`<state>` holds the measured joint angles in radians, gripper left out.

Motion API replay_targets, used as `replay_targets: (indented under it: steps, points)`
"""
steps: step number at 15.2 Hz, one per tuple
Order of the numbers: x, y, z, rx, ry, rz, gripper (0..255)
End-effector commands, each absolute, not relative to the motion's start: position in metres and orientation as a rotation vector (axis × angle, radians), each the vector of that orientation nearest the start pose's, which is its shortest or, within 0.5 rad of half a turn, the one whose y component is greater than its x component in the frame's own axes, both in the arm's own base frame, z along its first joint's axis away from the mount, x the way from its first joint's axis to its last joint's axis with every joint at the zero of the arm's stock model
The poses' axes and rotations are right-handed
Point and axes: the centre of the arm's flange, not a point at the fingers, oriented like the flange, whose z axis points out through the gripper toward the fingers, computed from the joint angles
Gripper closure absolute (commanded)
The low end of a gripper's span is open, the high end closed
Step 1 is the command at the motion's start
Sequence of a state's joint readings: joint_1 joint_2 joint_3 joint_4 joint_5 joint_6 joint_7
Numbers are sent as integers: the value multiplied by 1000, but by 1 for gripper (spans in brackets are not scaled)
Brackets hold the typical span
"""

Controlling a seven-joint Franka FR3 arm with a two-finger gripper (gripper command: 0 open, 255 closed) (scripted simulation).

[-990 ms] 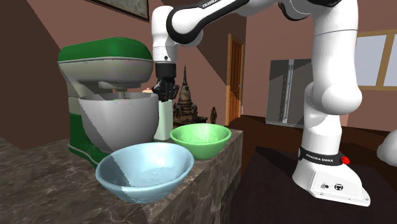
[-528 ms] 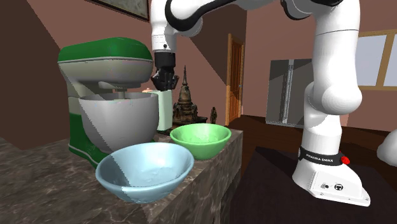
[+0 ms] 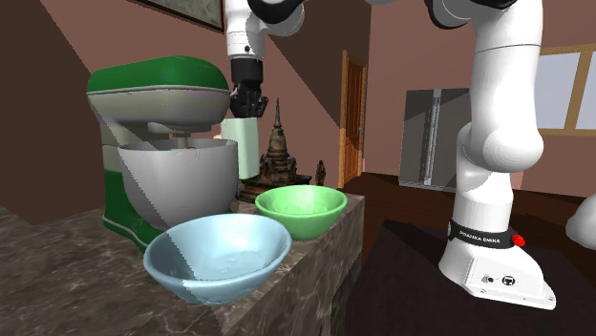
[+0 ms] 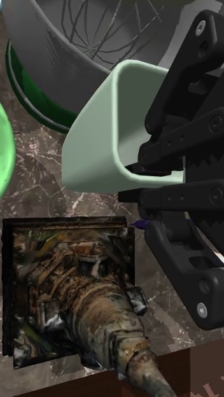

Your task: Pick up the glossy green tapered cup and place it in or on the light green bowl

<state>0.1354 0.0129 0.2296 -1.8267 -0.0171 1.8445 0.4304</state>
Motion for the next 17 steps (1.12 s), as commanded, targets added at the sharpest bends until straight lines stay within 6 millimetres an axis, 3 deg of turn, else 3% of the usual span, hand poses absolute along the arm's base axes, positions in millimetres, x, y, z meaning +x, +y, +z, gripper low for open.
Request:
replay_targets:
  steps: [1, 10, 17]
  points:
    - [529, 202, 529, -3150, 96, -16, 255]
    - [529, 202, 575, -3150, 96, -16, 255]
    - [441, 211, 600, -3150, 96, -16, 255]
